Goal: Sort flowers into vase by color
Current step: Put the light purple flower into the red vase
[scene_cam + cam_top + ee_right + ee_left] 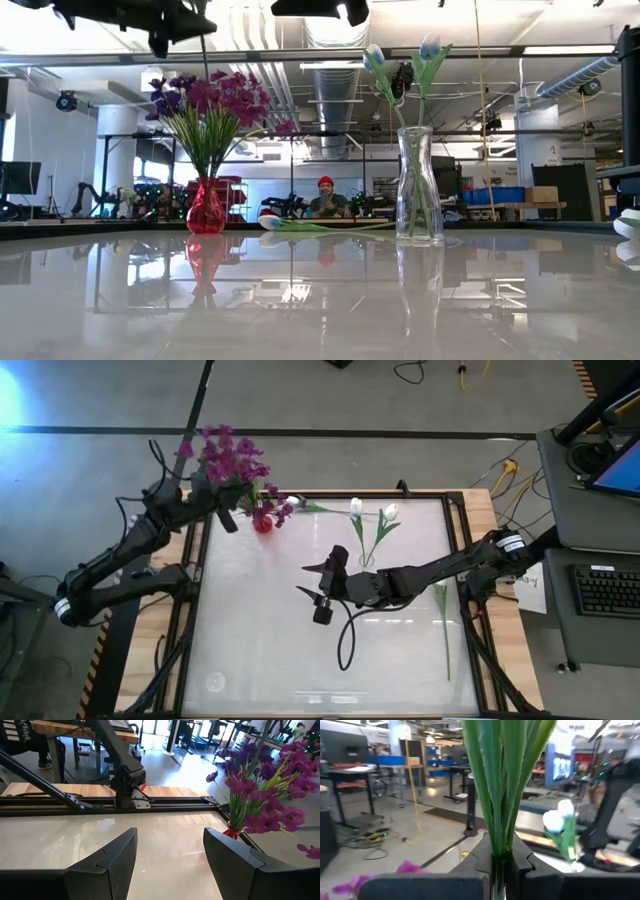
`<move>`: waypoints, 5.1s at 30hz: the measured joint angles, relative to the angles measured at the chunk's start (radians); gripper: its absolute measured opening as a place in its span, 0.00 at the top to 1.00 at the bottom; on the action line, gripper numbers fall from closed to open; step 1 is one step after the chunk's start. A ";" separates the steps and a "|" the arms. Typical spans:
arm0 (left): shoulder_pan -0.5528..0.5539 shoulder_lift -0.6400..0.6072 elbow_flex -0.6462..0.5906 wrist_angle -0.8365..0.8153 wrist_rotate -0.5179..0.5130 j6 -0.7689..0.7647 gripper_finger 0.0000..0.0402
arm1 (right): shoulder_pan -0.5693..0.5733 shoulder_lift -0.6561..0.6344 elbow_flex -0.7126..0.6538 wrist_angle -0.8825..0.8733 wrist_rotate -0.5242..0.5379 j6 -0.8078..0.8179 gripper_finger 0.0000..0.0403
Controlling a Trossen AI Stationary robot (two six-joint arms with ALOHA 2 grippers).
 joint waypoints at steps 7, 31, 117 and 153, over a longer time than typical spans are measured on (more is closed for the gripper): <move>0.063 0.038 0.066 -0.089 -0.010 0.058 1.00 | -0.001 0.000 0.000 -0.001 0.000 0.001 0.45; 0.122 0.115 -0.337 0.375 -0.078 -0.004 1.00 | -0.002 0.022 0.000 0.002 0.000 0.037 0.45; 0.119 0.023 -0.171 0.088 0.086 0.006 1.00 | -0.900 0.340 0.148 0.068 -0.711 0.403 0.55; 0.119 0.192 -0.171 0.293 -0.004 0.006 1.00 | -0.789 0.664 0.471 0.147 -0.707 0.501 0.89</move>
